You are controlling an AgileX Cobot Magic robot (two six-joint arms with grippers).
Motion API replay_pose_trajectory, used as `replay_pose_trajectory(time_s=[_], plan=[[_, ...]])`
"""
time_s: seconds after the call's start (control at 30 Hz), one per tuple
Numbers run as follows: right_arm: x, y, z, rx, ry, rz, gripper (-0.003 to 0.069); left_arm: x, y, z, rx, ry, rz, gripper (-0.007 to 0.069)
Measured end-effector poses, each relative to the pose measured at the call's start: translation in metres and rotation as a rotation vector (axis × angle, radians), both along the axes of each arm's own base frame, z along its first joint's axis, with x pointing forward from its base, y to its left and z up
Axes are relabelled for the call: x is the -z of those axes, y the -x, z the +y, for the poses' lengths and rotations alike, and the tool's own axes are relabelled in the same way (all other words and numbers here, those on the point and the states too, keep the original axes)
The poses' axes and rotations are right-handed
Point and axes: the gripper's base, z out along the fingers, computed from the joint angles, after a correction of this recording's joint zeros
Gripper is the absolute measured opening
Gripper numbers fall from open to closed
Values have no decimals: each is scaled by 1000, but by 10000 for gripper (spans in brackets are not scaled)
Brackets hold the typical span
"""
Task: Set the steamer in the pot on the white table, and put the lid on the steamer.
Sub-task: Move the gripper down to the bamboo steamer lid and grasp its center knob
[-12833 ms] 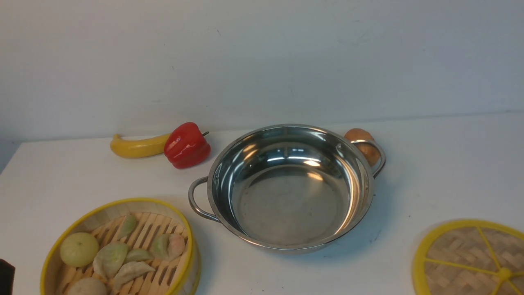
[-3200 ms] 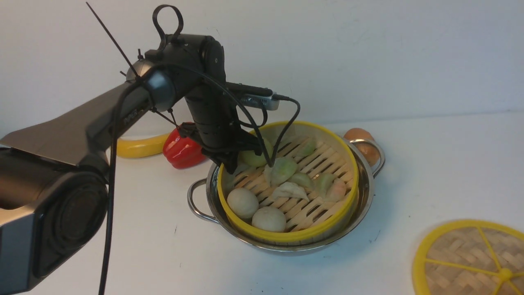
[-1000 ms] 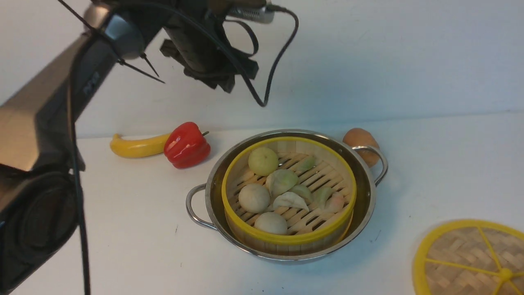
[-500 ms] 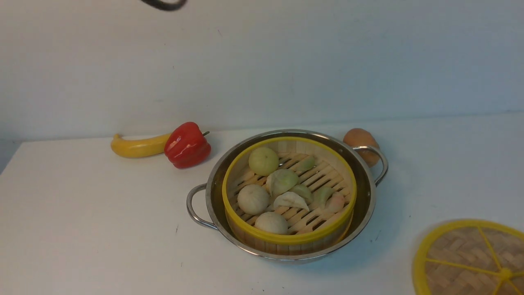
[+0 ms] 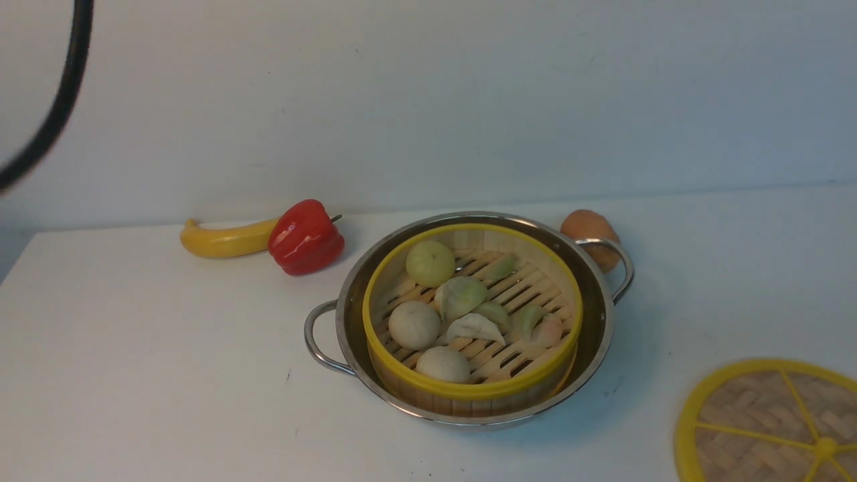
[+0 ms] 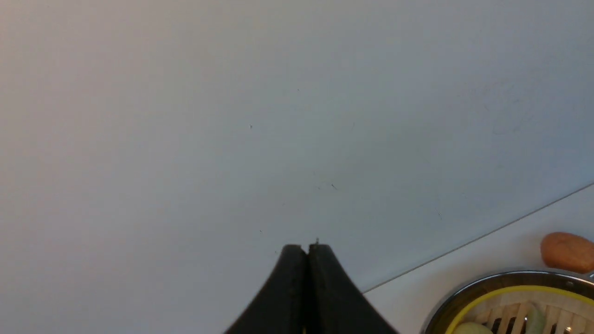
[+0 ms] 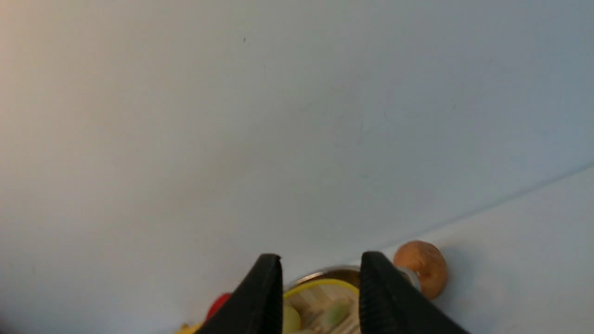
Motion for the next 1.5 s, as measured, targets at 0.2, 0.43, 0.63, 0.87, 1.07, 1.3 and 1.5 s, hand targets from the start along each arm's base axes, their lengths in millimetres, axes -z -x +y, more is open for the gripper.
replay_pose_trajectory(time_s=[0.2, 0.43, 0.63, 0.87, 1.07, 1.3, 1.5], plan=[[-36, -59, 0, -138, 284, 335, 249, 67, 41, 11, 29, 58, -46, -21], [-47, -120, -16, -159, 410, 770, 249, 102, 74, 21, 34, 93, -59, -21], [-23, -164, -29, -112, 458, 967, 249, 110, 88, 27, 10, 141, -5, -12], [14, -159, -29, -155, 453, 1095, 249, 118, 89, 28, -13, 132, 78, -10], [68, -140, -28, -189, 439, 1233, 249, 125, 98, 31, -10, 135, 69, -8], [88, -141, -27, -152, 419, 1166, 249, 152, 133, 40, 43, 198, -143, -3], [95, -149, -28, -146, 422, 1155, 249, 190, 157, 46, 73, 258, -255, 0]])
